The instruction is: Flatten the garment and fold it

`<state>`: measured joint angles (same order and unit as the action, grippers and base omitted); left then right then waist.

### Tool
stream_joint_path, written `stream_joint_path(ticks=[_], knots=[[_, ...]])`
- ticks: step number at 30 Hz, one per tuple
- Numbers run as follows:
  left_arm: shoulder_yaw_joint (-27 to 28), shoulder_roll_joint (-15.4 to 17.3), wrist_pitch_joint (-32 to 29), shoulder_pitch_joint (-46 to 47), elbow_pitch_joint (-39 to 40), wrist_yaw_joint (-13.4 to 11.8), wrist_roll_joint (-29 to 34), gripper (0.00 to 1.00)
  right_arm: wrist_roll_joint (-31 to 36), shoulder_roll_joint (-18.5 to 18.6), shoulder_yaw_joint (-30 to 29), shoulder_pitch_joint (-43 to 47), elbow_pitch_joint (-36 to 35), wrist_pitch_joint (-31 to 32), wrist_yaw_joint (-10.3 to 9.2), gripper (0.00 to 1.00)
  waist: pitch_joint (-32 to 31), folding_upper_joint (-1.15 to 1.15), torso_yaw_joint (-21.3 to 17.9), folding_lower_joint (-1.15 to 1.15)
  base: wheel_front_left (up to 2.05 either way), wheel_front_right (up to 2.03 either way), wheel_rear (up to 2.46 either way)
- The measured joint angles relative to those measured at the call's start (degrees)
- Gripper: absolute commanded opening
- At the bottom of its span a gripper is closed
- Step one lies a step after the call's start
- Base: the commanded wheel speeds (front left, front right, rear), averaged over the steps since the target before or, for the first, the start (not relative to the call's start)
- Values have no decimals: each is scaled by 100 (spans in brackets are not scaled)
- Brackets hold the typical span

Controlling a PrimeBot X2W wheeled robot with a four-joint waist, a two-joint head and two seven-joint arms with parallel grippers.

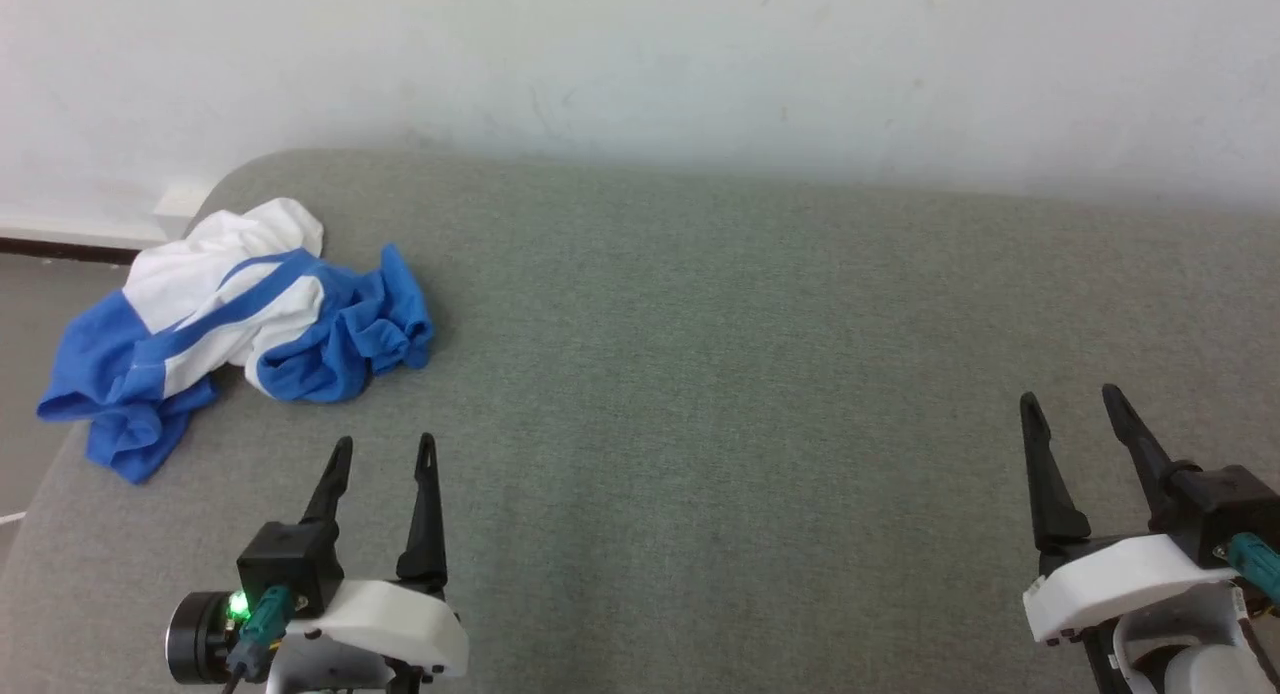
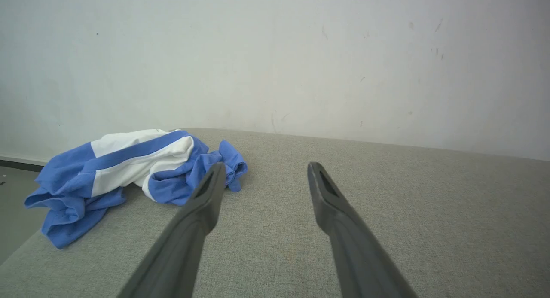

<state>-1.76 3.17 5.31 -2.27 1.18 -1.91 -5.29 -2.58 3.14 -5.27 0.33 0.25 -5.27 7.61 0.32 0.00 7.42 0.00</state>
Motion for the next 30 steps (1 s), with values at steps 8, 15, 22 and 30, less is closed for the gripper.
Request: stream_joint_path(ticks=[8,15,22,30], knots=[[-16,0,79,-13,40,-42,-88,100,9,0,40,-2,20,-93,0,100,12,0,239,0,0,0,0],[-65,0,180,-59,142,-151,-192,100,52,-1,132,-5,53,-190,0,100,65,0,566,0,0,0,0],[-179,-1,252,-127,242,-292,-269,100,59,-2,209,-10,83,-253,0,100,94,0,848,0,0,0,0],[-210,-1,337,-160,352,-347,-311,100,59,-3,344,-20,202,-352,0,100,124,0,1199,0,0,0,0]])
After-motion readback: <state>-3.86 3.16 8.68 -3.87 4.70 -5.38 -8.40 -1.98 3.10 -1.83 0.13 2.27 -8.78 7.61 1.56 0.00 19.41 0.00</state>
